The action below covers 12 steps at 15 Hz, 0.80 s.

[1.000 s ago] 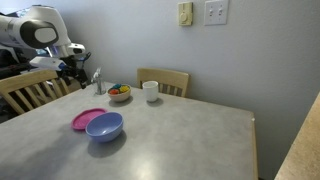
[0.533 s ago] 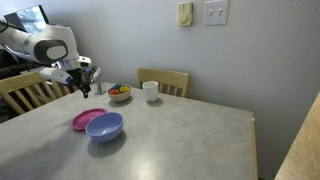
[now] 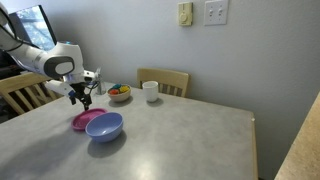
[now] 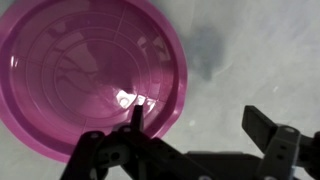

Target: Put the pink lid on the bowl

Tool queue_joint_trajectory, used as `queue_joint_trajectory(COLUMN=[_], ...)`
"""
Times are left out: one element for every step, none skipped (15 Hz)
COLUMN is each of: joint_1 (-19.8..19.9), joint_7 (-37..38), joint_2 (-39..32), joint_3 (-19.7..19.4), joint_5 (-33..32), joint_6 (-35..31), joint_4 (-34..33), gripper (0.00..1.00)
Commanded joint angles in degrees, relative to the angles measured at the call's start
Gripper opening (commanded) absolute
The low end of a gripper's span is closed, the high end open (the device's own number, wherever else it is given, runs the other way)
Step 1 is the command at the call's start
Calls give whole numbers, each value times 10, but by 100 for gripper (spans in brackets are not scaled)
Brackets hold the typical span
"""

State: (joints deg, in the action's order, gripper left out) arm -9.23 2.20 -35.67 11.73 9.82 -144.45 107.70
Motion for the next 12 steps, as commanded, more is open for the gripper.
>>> queue_joint_trajectory(joint_1=[-13,-15,-20,-27,-33,-41,-50,-57,-63,-67,-70,-74], joint_7=[25,32,42,56,71,88,107,122,136,144,151,156], joint_2=[-25,-30,-35,-40,-43,-46,-52,-56,-60,-66,-71,-76], joint_3=[-6,-8,-12,-20,-27,-36,-47,-55,-62,-65,-66,-67], joint_5=[2,1,-3,-10,-15,-22,-31,-38,-46,-51,-56,-60], joint_6=[6,10,18,27,39,53,70,90,110,124,139,154], joint_4=[-26,-32,-38,-46,-52,-59,-70,-80,-91,-102,-113,-125], gripper=[100,100,100,100,100,100,100,100,100,100,100,100])
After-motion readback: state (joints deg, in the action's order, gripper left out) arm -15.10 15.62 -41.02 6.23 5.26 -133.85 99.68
